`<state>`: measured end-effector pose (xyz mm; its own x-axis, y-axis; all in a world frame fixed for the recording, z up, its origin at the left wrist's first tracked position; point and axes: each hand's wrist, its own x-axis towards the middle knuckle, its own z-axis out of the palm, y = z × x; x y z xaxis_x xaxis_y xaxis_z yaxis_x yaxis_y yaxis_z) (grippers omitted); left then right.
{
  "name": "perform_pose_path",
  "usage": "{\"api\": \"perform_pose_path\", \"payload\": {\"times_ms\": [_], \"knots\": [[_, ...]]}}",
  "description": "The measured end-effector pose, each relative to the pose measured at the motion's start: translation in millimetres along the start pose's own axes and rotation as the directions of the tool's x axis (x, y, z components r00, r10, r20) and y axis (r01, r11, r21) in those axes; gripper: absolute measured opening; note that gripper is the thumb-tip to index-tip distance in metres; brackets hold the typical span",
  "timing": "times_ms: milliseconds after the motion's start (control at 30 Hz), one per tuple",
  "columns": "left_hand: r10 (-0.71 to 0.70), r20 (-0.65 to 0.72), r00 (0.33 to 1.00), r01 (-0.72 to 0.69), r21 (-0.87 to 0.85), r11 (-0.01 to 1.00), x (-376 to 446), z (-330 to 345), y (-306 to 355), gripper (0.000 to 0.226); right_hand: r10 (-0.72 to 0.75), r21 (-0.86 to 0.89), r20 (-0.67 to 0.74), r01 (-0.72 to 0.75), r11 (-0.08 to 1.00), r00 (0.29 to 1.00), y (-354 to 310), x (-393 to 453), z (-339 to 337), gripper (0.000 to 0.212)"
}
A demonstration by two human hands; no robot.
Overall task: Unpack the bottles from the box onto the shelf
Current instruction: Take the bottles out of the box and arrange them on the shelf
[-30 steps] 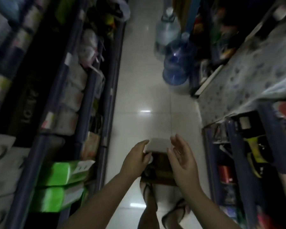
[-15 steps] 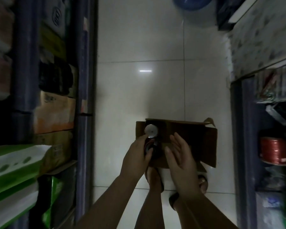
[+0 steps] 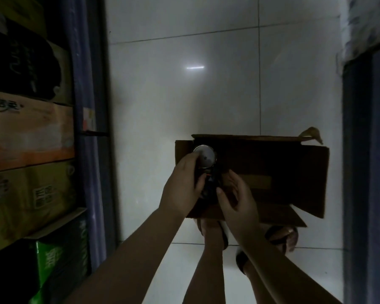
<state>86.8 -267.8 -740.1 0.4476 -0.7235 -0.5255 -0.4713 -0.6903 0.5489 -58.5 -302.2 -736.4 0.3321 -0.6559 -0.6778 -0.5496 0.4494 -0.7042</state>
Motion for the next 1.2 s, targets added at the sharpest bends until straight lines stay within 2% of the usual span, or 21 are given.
{"api": "perform_pose_path", "payload": {"times_ms": [100, 233, 433, 533, 633, 733, 900, 1000, 1100, 1200], "knots": [[0.030, -0.020, 0.999, -0.029, 0.010, 1.000, 17, -1, -5, 0.054, 0.037, -0.080, -0.002, -0.037, 0.996, 0.999, 14, 10, 4, 0.058], [0.040, 0.002, 0.999, -0.040, 0.003, 0.999, 29, 7, -9, 0.057, 0.026, -0.165, 0.100, -0.009, 0.986, 0.995, 26, 20, 11, 0.065], [0.072, -0.010, 0.997, -0.073, -0.075, 0.994, 34, 21, -14, 0.063, -0.016, -0.315, 0.179, 0.073, 0.946, 0.984, 42, 28, 21, 0.096], [0.012, -0.008, 1.000, -0.013, -0.141, 0.990, 40, 24, -14, 0.065, -0.011, -0.416, 0.148, 0.072, 0.906, 0.989, 45, 30, 30, 0.092], [-0.030, -0.033, 0.999, 0.024, -0.169, 0.985, 45, 25, -15, 0.057, -0.051, -0.374, 0.094, 0.083, 0.924, 0.994, 43, 32, 33, 0.080], [-0.044, -0.046, 0.998, 0.036, -0.174, 0.984, 43, 22, -15, 0.064, -0.082, -0.391, 0.129, 0.127, 0.912, 0.988, 41, 30, 27, 0.071], [-0.033, -0.066, 0.997, 0.023, -0.154, 0.988, 30, 14, -8, 0.066, -0.112, -0.383, 0.166, 0.169, 0.908, 0.980, 37, 20, 8, 0.069], [0.017, -0.103, 0.995, -0.032, -0.152, 0.988, 23, 1, 6, 0.071, -0.160, -0.349, 0.112, 0.189, 0.918, 0.981, 25, 10, -12, 0.070], [0.065, -0.115, 0.991, -0.074, -0.075, 0.994, 12, -19, 26, 0.071, -0.198, -0.324, 0.030, 0.197, 0.925, 0.980, 4, -9, -41, 0.073], [0.108, -0.121, 0.987, -0.110, -0.011, 0.994, -4, -46, 57, 0.070, -0.292, -0.251, -0.076, 0.265, 0.931, 0.954, -32, -31, -77, 0.078]]}}
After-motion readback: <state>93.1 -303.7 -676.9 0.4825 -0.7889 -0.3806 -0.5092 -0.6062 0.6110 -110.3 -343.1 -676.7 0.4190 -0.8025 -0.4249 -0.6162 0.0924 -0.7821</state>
